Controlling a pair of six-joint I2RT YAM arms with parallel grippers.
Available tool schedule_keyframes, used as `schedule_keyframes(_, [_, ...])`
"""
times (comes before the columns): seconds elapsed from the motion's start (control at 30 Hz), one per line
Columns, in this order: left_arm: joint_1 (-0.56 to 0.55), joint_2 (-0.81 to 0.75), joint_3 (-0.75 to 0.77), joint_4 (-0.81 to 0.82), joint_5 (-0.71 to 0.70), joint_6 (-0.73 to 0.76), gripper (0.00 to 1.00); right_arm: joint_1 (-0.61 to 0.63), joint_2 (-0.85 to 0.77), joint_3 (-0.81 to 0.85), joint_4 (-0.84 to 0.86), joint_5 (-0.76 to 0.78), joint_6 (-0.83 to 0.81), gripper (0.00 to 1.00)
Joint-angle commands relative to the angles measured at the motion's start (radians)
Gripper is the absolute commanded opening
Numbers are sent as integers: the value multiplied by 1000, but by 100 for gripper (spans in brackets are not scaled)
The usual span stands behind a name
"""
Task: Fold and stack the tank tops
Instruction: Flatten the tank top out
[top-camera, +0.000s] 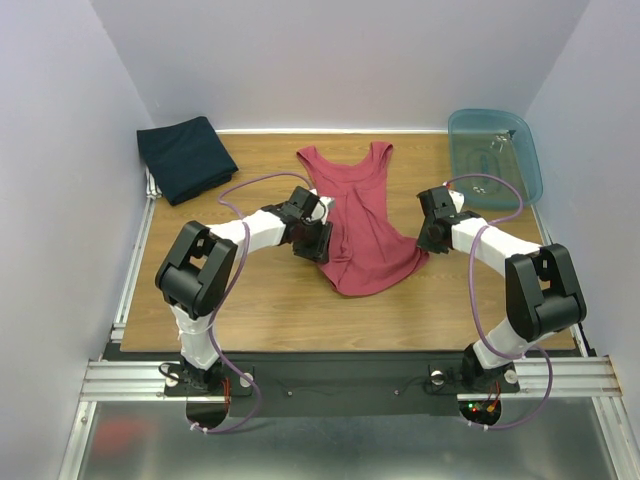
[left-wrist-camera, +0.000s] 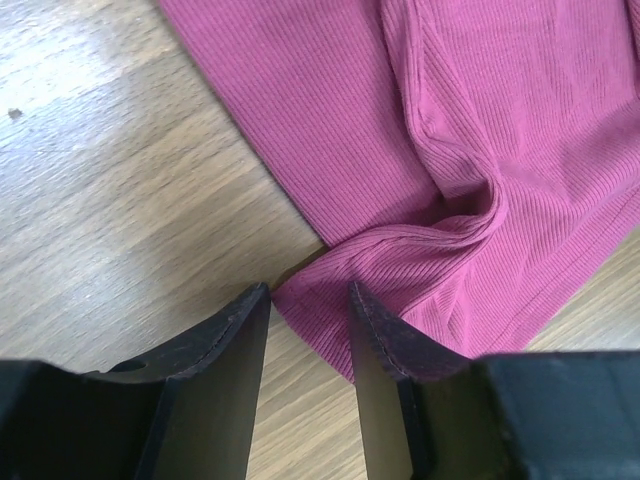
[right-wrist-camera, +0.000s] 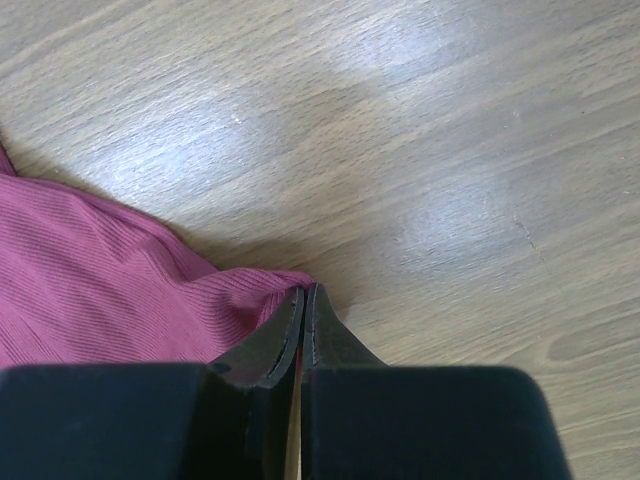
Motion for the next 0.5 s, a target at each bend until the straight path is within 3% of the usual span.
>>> schedule_keyframes(0.0, [-17, 34, 6, -47, -17, 21, 49, -4, -21, 3, 37, -7, -12, 0])
schedule_keyframes(0.17, [-36, 69, -3, -59, -79, 1, 44, -4, -27, 0, 41, -10, -12, 0])
schedule_keyframes(0.27, [-53, 84, -6, -53, -96, -20, 36, -4, -32, 0, 42, -13, -12, 0])
schedule_keyframes(0.33, [-67, 92, -11, -48, -94, -31, 25, -4, -35, 0, 44, -15, -12, 0])
schedule_keyframes(0.4, [-73, 92, -23, -38, -99, -48, 8, -4, -41, 4, 44, -18, -12, 0])
schedule_keyframes(0.47, [-74, 78, -29, -36, -102, -61, 0, -4, -49, 3, 44, -29, -12, 0])
